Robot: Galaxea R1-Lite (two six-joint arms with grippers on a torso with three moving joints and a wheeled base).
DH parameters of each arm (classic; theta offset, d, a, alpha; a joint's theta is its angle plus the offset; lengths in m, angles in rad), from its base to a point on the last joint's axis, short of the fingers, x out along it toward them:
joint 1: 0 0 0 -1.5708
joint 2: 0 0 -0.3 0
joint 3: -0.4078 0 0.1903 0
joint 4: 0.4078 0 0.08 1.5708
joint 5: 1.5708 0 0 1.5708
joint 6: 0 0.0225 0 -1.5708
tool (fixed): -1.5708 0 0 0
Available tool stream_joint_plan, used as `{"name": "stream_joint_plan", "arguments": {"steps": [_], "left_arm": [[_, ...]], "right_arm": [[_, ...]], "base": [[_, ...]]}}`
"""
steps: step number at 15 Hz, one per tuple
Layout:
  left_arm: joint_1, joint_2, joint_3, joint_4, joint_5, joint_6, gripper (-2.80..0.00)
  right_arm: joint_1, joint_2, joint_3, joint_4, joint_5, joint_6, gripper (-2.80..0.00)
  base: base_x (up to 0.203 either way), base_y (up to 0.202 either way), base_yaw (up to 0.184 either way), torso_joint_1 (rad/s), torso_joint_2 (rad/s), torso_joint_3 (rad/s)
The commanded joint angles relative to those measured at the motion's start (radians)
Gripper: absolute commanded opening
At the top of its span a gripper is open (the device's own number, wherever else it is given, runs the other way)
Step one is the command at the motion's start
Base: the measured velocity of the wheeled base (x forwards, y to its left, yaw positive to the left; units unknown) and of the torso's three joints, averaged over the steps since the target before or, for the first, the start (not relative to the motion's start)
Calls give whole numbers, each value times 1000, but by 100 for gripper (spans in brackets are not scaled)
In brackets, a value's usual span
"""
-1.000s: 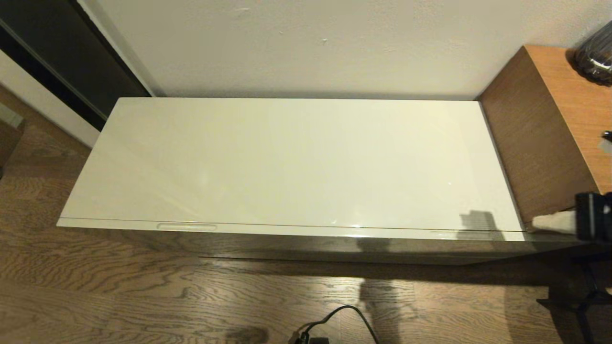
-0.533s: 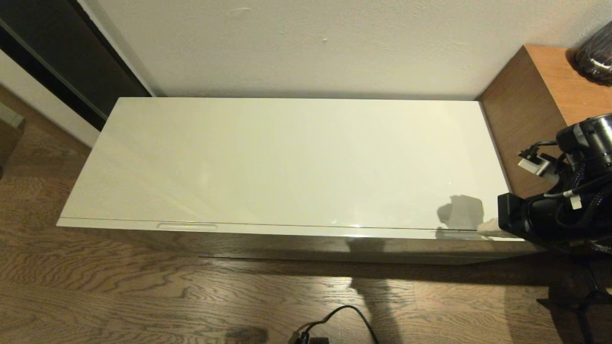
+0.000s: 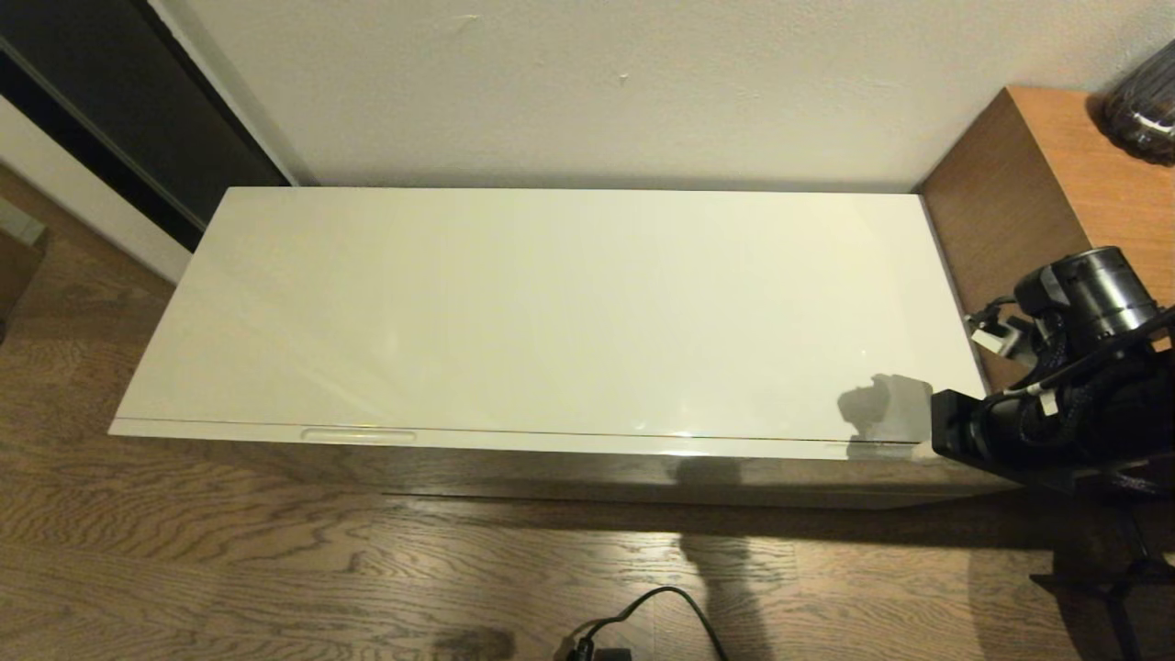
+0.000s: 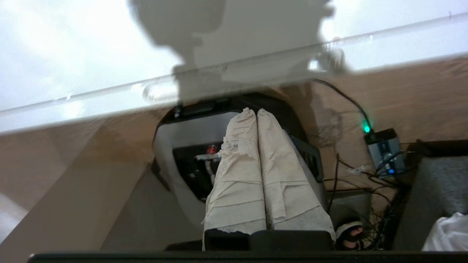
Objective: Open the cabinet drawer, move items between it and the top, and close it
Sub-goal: Open the drawer
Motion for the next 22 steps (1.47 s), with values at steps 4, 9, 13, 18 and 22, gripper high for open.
{"name": "stream_joint_plan", "arguments": {"steps": [4, 9, 13, 18, 22], "left_arm": [[0, 1, 0, 0, 0, 1, -280], [0, 1, 0, 0, 0, 1, -280], [0, 1, 0, 0, 0, 1, -280], [0, 1, 0, 0, 0, 1, -280], [0, 1, 0, 1, 0, 1, -280]], "right_arm": [[0, 61, 0, -43, -42, 4, -280], [0, 71, 0, -69, -43, 4, -280], [0, 81, 15, -70, -44, 6, -280], [1, 66, 164, -87, -39, 16, -280], [7, -2, 357, -203, -37, 21, -280]], "base": [[0, 0, 0, 0, 0, 0], [0, 0, 0, 0, 0, 0], [0, 0, 0, 0, 0, 0], [0, 0, 0, 0, 0, 0], [0, 0, 0, 0, 0, 0]]}}
